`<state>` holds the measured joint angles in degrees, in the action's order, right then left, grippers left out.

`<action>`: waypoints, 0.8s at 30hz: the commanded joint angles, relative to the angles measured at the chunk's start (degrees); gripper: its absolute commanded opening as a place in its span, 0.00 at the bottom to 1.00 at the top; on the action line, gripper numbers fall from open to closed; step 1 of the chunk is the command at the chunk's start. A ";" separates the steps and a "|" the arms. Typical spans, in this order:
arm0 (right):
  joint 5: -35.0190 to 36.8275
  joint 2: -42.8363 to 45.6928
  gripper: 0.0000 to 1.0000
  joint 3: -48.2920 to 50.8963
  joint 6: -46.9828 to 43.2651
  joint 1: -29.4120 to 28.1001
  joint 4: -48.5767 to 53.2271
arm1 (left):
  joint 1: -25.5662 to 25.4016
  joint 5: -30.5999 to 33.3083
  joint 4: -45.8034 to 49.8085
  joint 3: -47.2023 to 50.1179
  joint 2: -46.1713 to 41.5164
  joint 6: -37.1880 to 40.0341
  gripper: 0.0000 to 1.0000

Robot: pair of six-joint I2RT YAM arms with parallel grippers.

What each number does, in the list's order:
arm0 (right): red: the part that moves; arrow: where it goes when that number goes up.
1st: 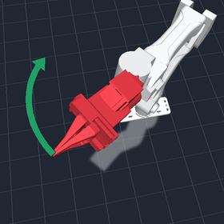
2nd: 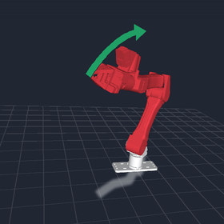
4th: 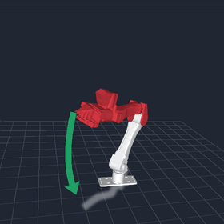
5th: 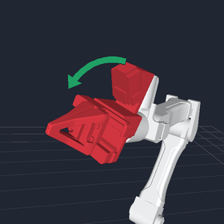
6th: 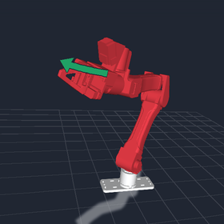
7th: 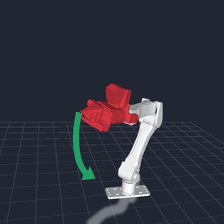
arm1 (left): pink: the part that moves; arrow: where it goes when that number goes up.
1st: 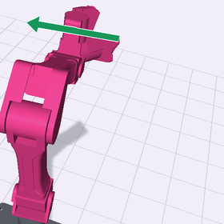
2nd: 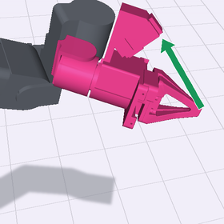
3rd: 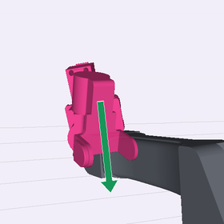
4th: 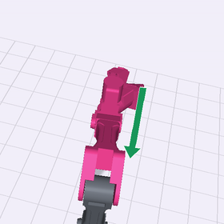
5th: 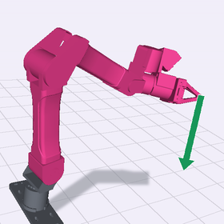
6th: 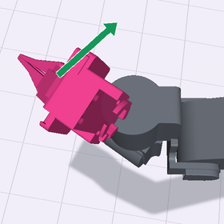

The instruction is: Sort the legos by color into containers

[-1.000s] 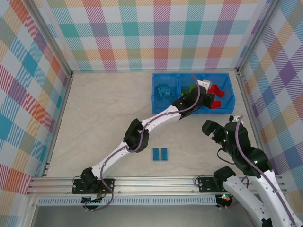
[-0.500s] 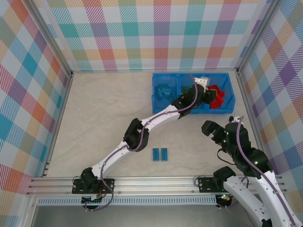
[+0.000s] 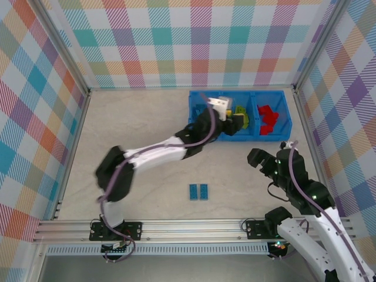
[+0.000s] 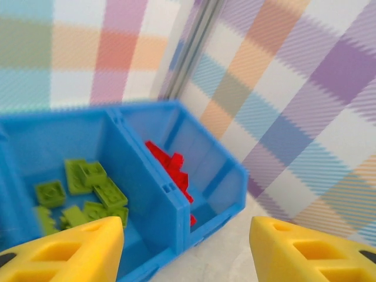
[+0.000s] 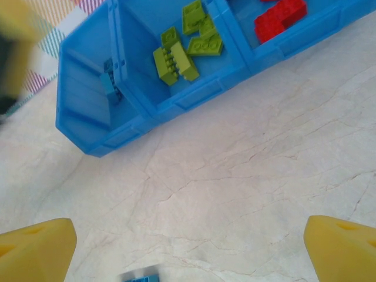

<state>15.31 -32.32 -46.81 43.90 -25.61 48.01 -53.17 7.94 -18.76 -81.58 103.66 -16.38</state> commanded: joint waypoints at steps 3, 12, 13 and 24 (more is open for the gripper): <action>-10.07 -12.15 1.00 0.43 -3.06 -0.96 -7.58 | -0.48 2.96 7.25 16.24 -27.12 10.64 0.63; -13.74 -30.82 1.00 2.81 1.63 -15.11 -14.41 | -1.41 8.14 42.93 29.54 -60.15 15.02 0.66; -14.29 -32.47 1.00 2.98 2.20 -16.77 -14.52 | -1.41 7.19 46.18 30.36 -62.91 16.41 0.66; -16.57 -47.49 0.82 1.86 5.81 -28.97 -19.19 | -1.46 -7.97 56.39 37.46 -73.39 32.68 1.00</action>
<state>-0.60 -77.47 -44.23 48.47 -53.41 31.03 -54.35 2.35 35.00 -45.28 30.24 10.96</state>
